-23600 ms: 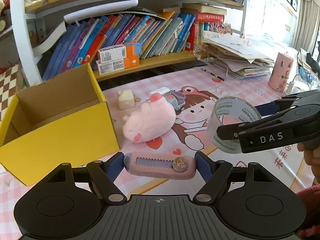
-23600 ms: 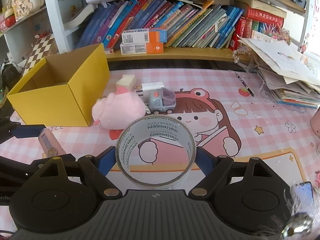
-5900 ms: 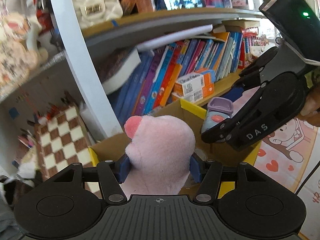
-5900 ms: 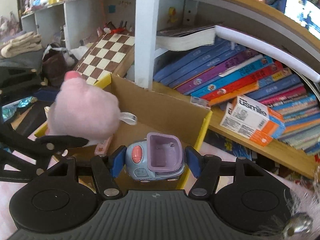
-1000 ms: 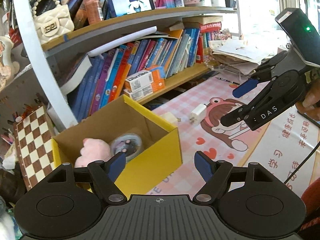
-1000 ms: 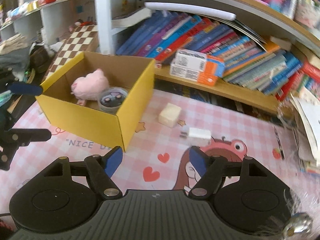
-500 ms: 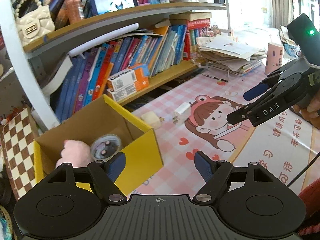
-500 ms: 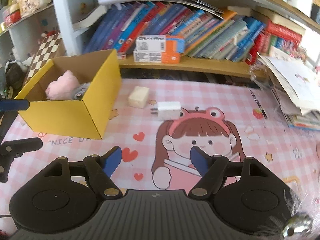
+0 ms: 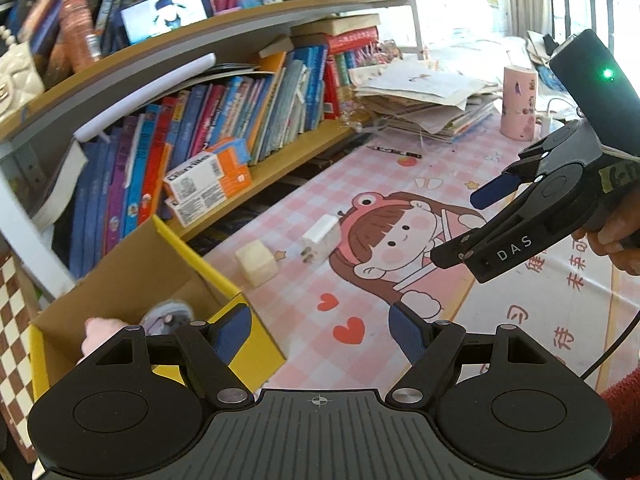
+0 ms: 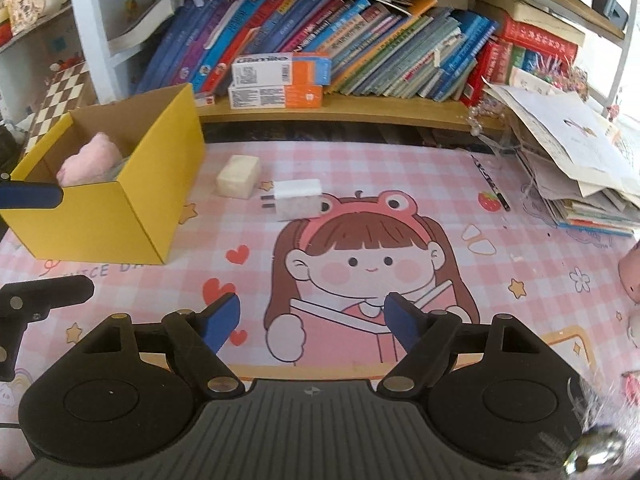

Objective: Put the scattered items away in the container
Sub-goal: 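Withdraw both tools from the box back over the desk, then move left tool toward white cube while right tool approaches white charger plug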

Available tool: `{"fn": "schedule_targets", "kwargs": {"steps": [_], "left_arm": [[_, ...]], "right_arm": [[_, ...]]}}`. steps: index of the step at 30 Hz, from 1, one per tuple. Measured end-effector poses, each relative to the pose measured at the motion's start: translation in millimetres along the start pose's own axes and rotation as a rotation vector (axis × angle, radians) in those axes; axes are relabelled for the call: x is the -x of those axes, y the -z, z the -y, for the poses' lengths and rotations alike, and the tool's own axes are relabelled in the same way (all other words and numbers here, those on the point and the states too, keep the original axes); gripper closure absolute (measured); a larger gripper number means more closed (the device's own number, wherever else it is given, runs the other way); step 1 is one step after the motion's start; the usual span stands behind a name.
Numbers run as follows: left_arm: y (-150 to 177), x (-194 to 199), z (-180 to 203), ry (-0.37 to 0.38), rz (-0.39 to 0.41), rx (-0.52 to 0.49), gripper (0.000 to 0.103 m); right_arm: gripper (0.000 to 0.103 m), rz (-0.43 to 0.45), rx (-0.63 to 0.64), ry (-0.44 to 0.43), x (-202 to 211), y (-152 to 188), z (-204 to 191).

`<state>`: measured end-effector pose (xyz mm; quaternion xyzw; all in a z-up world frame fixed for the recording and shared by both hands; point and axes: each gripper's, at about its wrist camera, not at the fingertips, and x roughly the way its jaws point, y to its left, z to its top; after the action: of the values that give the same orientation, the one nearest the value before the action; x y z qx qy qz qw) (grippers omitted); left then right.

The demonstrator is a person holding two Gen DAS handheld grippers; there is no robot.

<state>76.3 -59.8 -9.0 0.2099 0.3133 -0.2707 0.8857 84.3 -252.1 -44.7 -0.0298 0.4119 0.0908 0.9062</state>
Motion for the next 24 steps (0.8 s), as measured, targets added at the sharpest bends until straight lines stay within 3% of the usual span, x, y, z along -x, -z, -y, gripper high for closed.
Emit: {"fn": "schedule_targets", "kwargs": {"steps": [12,24], "left_arm": [[-13,-32,8,-0.006,-0.036,-0.056,0.025],[-24,-63,11,-0.04,-0.057,-0.139,0.026]], "right_arm": [[0.024,-0.004,-0.026,0.028,-22,3,19],[0.024,-0.009,-0.013,-0.009,-46,-2,22]]}}
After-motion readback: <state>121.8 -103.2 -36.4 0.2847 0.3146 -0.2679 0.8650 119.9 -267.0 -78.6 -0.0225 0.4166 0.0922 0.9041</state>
